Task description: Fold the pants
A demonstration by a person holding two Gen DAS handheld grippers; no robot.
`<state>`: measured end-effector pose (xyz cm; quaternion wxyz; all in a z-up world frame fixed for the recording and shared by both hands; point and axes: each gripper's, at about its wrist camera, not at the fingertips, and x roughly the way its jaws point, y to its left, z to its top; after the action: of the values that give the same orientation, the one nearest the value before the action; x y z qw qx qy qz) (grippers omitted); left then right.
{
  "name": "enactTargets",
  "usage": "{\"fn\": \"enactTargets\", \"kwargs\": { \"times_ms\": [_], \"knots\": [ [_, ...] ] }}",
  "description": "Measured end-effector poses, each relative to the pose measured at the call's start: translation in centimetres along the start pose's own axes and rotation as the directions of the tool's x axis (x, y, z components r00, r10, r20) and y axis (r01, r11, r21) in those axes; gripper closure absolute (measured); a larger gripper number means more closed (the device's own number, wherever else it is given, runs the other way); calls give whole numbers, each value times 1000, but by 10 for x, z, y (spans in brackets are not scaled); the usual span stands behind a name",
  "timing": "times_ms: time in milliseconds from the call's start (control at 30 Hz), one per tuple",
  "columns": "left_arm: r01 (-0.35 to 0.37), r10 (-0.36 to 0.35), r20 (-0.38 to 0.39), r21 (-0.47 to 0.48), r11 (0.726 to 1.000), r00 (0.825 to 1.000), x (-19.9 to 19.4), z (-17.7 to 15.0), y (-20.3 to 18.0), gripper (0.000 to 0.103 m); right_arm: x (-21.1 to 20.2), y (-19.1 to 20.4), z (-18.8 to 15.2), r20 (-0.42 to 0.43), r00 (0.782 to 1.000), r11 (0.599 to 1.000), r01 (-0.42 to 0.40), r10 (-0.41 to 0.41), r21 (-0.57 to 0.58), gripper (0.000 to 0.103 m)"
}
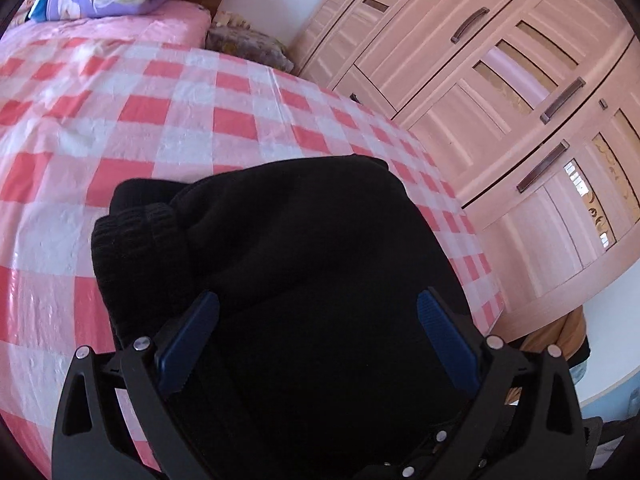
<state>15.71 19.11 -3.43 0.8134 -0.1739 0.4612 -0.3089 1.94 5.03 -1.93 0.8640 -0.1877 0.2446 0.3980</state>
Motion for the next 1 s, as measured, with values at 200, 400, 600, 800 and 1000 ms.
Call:
{"fn": "enactTargets", "kwargs": {
  "times_ms": [200,400,600,800,1000],
  "knots": [
    [-4,3,19,43,999,1000,1,-9,4,4,3,-2,0,8,1000,1000,0,0,27,83],
    [-96,93,40,81,992,995,6,-13,-8,7,-48,-10,-7,30,999,1000,-31,31,2,43],
    [-83,75,113,66,994,991,2,-22,-1,8,-103,-95,-38,43,991,947,110,-129,303,41],
    [-98,93,129,37,995,987,0,-22,0,14,-80,-90,-91,-69,985,954,170,-158,248,40],
    [-87,86,147,4,996,985,-2,-22,3,14,-81,-95,-90,-53,990,938,144,-134,316,40]
  ]
}}
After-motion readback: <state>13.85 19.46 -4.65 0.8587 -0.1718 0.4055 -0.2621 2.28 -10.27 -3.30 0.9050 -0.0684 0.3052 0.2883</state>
